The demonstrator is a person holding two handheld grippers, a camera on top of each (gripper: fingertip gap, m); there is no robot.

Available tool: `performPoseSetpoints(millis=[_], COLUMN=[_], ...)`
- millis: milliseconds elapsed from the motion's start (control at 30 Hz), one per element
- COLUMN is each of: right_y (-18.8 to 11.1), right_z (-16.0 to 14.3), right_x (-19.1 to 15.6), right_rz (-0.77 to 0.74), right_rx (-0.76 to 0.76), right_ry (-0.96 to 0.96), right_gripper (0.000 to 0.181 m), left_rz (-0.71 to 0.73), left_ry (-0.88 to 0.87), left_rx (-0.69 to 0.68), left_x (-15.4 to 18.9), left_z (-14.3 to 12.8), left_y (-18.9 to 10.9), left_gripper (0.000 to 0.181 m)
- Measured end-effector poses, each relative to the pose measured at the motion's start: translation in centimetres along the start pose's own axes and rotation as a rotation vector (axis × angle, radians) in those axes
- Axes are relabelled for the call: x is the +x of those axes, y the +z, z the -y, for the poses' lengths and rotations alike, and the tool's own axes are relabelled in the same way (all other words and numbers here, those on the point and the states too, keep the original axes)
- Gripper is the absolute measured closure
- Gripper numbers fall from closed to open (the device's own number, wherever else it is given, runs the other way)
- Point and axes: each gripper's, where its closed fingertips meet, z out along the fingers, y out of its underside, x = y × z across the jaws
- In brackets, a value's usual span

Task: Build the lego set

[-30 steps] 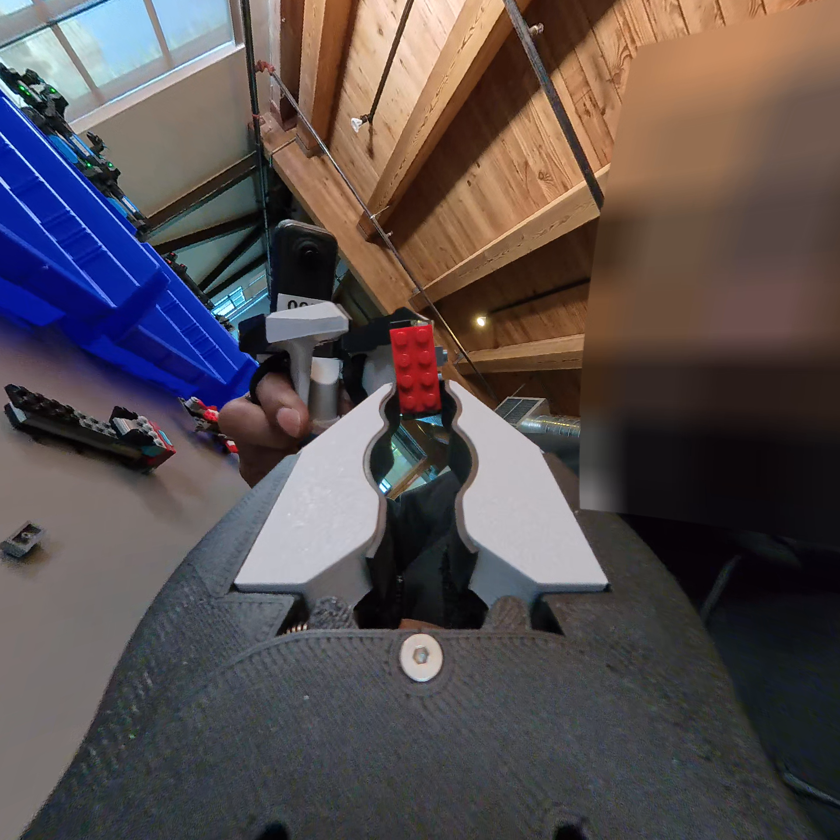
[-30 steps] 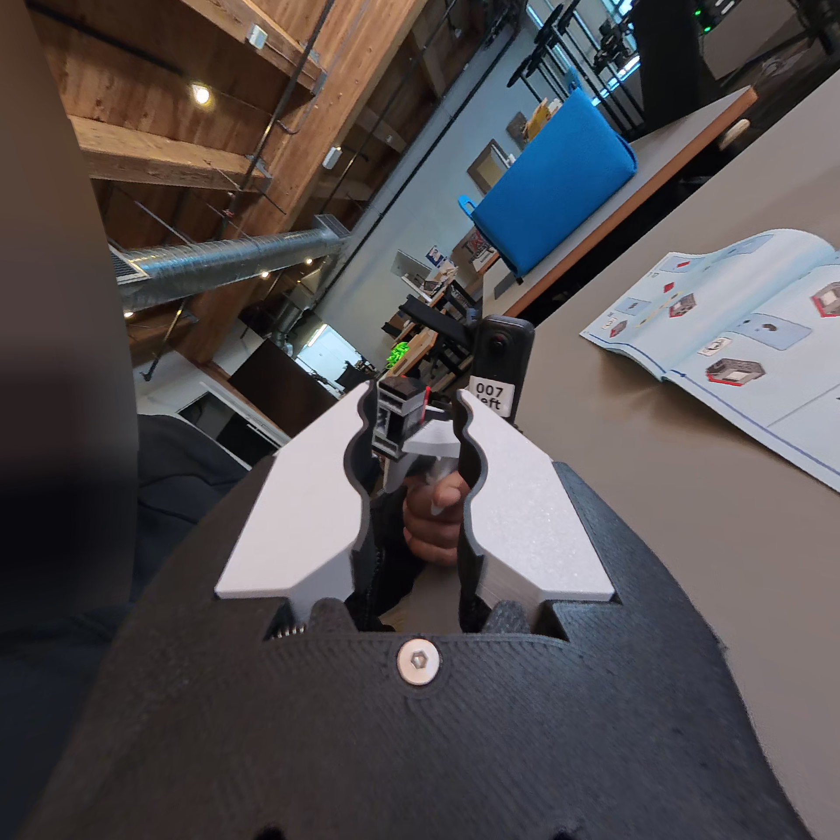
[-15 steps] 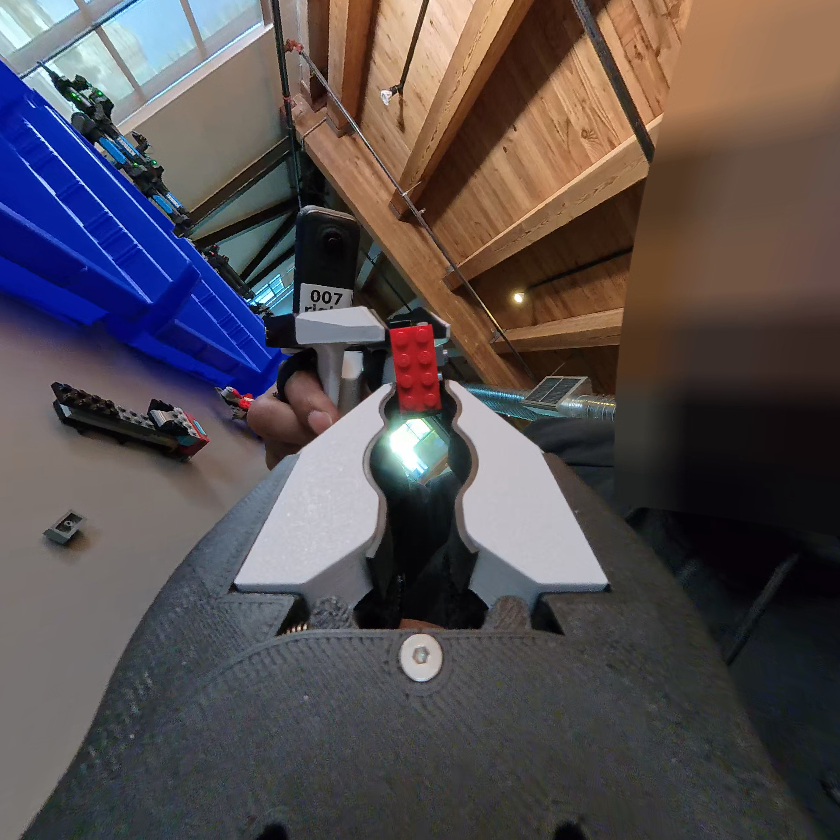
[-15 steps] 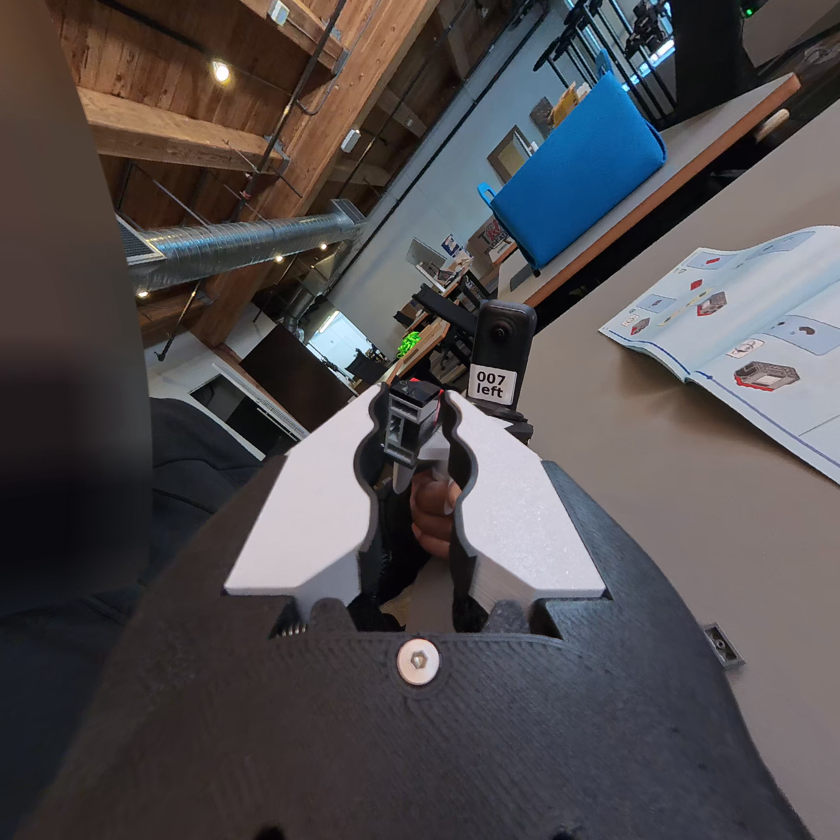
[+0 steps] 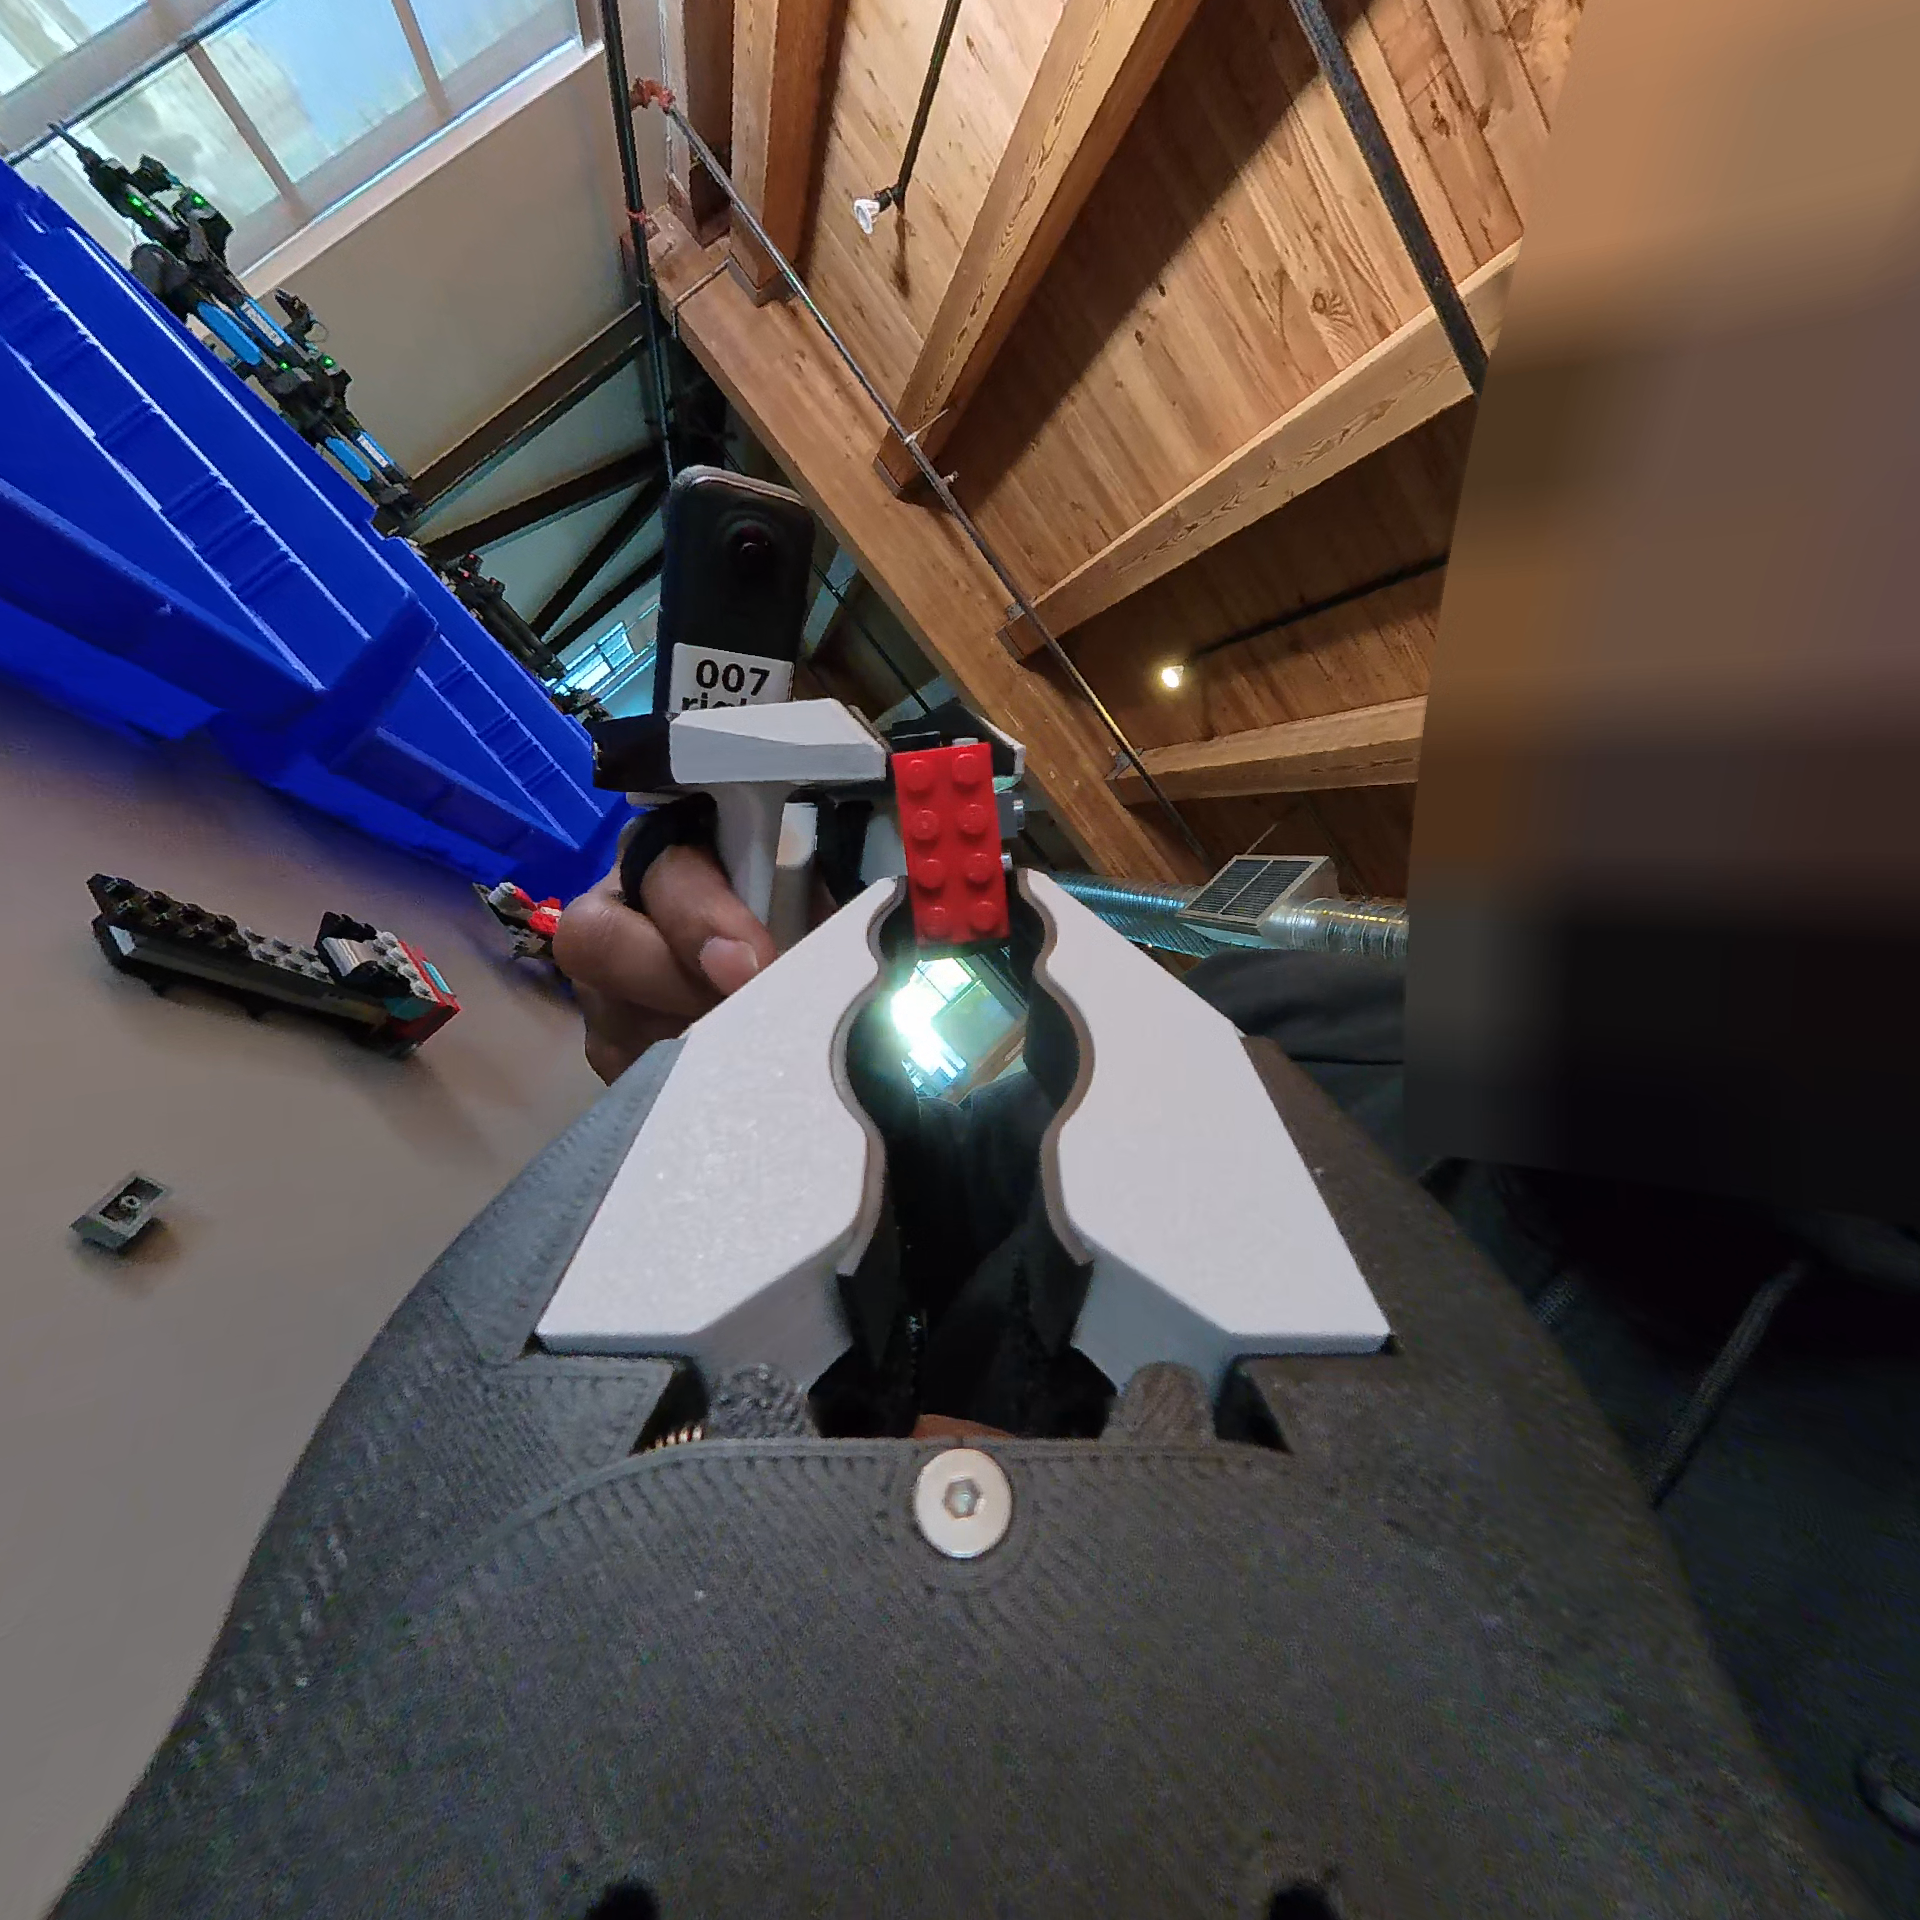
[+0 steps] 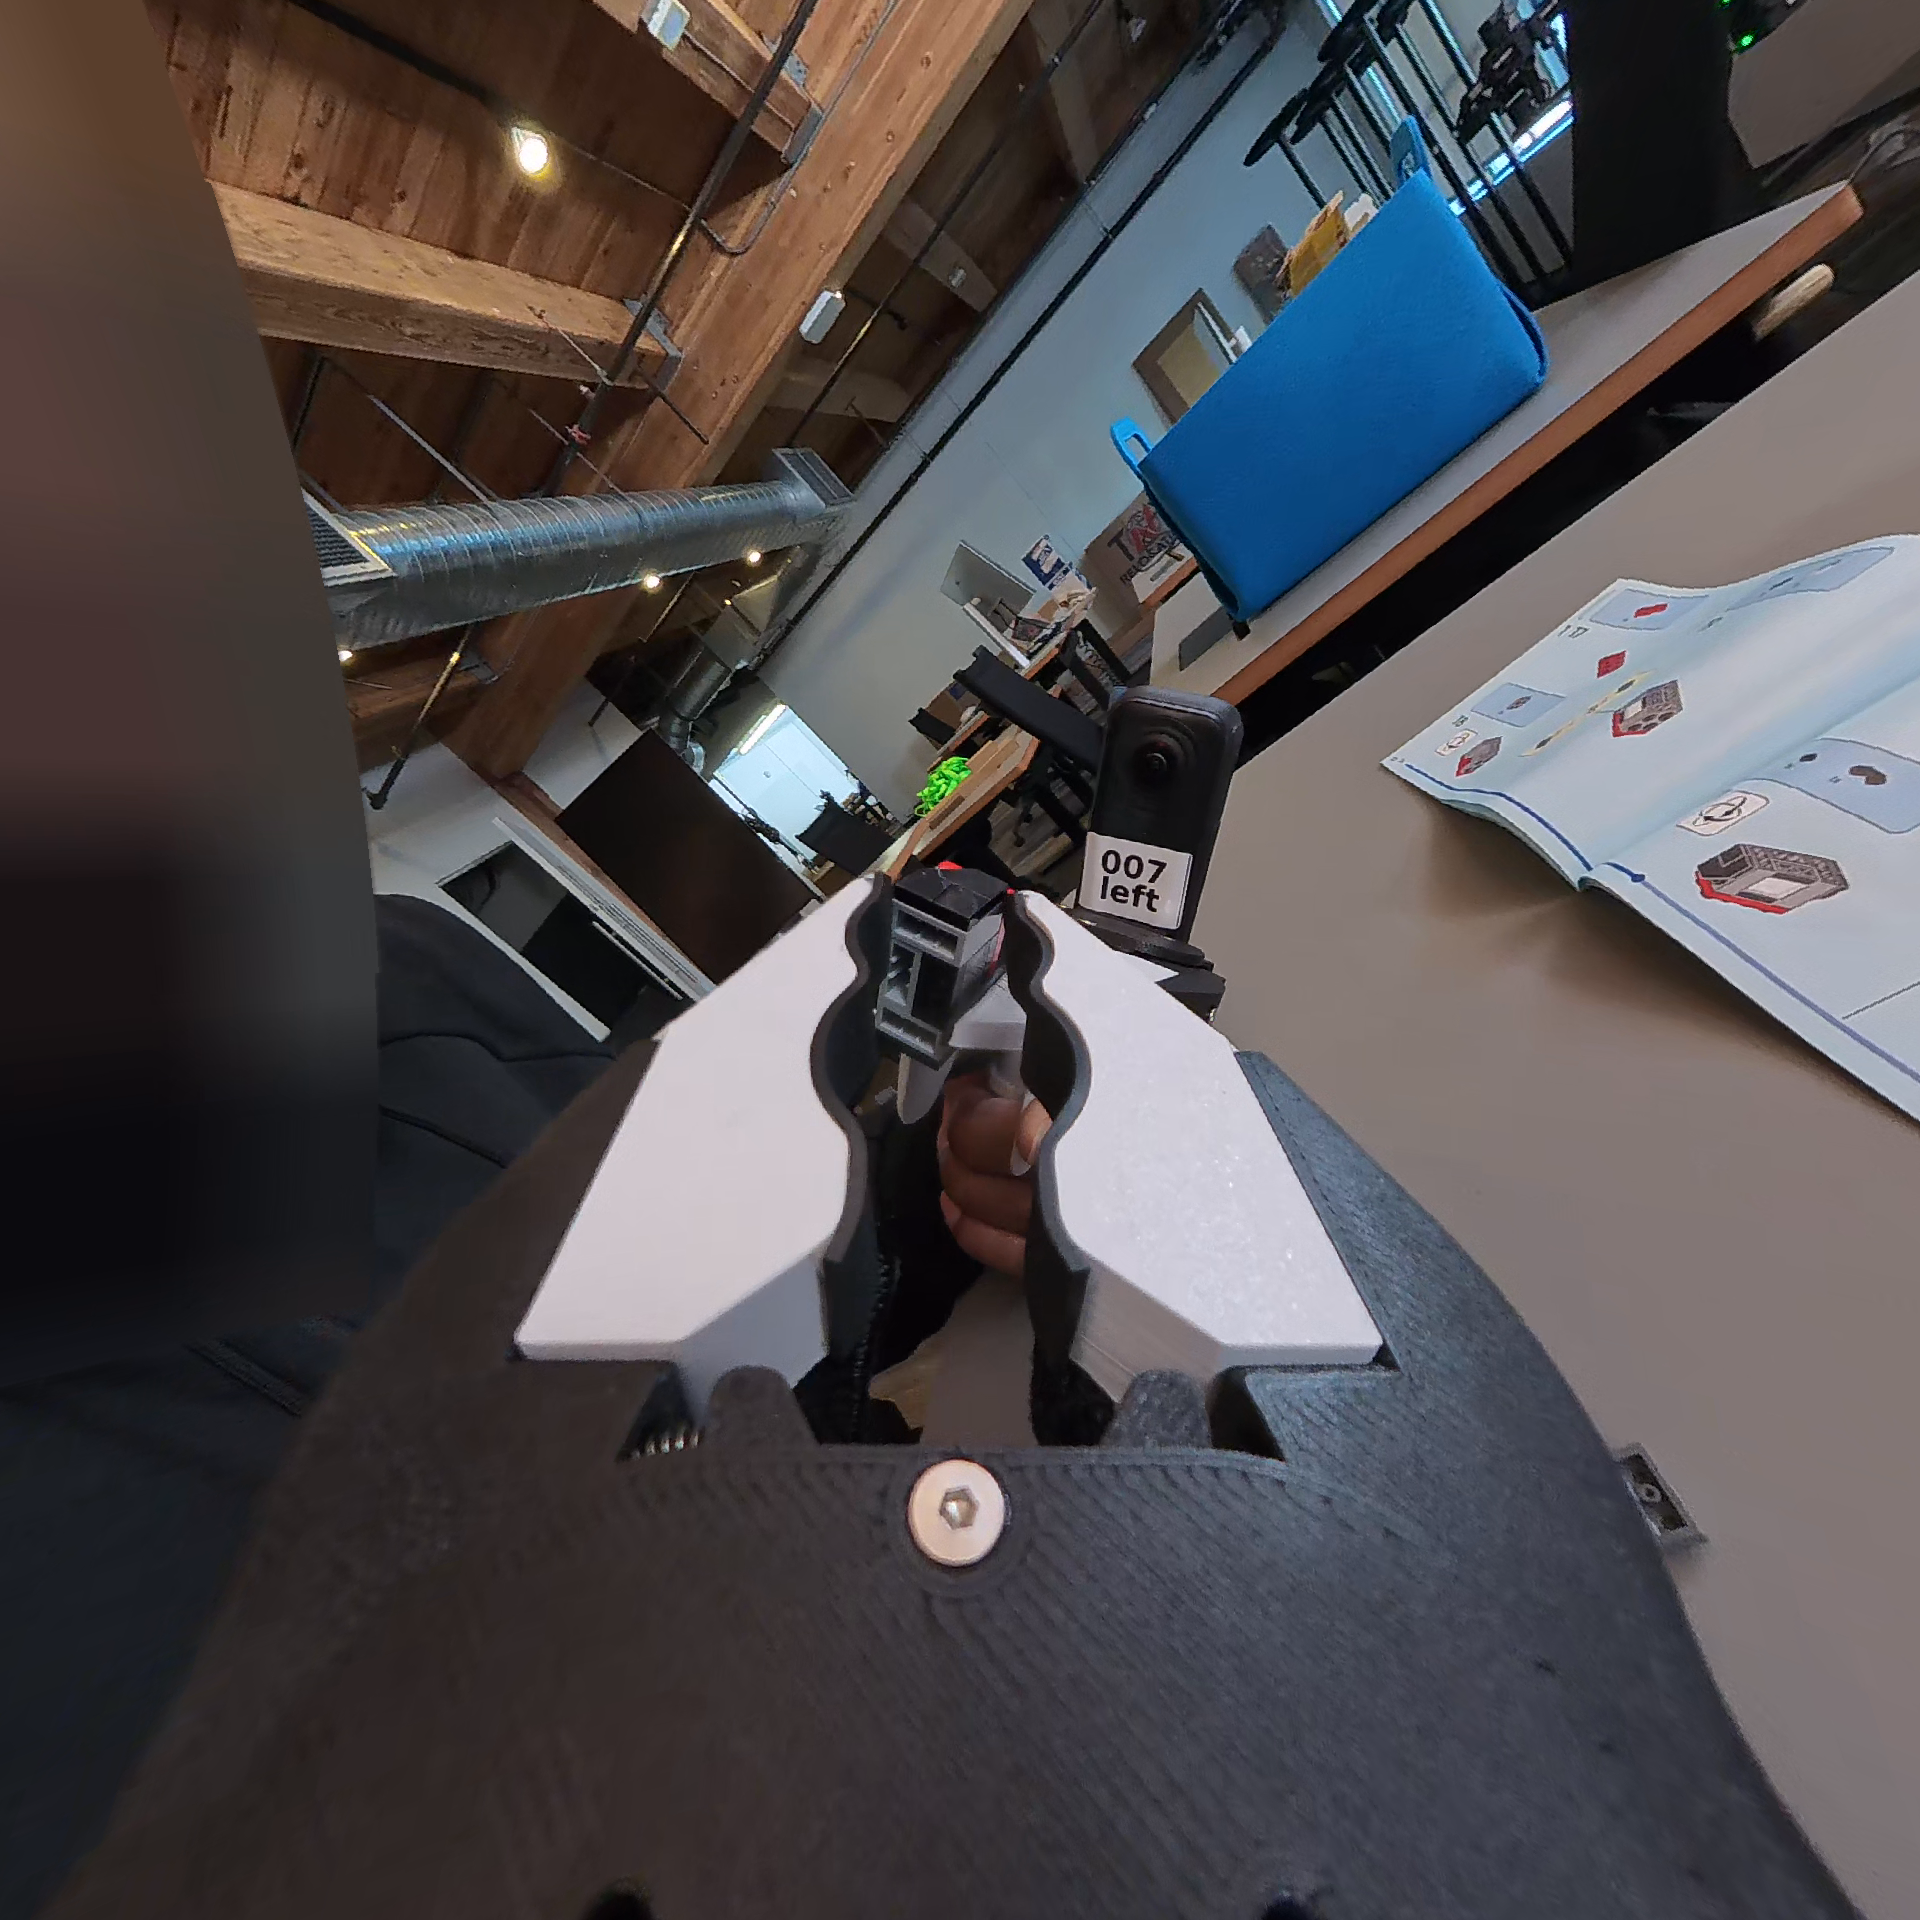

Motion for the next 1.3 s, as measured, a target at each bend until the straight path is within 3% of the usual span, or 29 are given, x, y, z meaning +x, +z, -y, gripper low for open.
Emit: performPoseSetpoints(millis=[233,433,700,933,1300], right_y=[-0.9,-0.6,-0.7,-0.9,-0.4], right_z=[1.4,0.0,-1.6,-2.1,-2.7], right_x=[-1.3,-3.6,-6.2,-6.8,-6.8], right_rz=[0.116,0.25,0.4,0.445,0.457], right_rx=[0.079,0.027,-0.016,-0.029,-0.036], right_ry=[-0.036,-0.121,-0.179,-0.188,-0.209], right_gripper=[0.143,0.137,0.143,0.155,0.157], left_rz=[-0.058,-0.157,-0.265,-0.286,-0.302], left_ry=[-0.01,-0.025,-0.008,-0.006,-0.012], left_rx=[0.01,-0.041,-0.132,-0.159,-0.169], left_x=[0.9,2.2,4.3,4.7,4.9], left_z=[0.1,-1.2,-3.4,-4.1,-4.3], left_y=[0.0,0.8,2.0,2.3,2.3], left_gripper=[0.164,0.165,0.164,0.164,0.164])
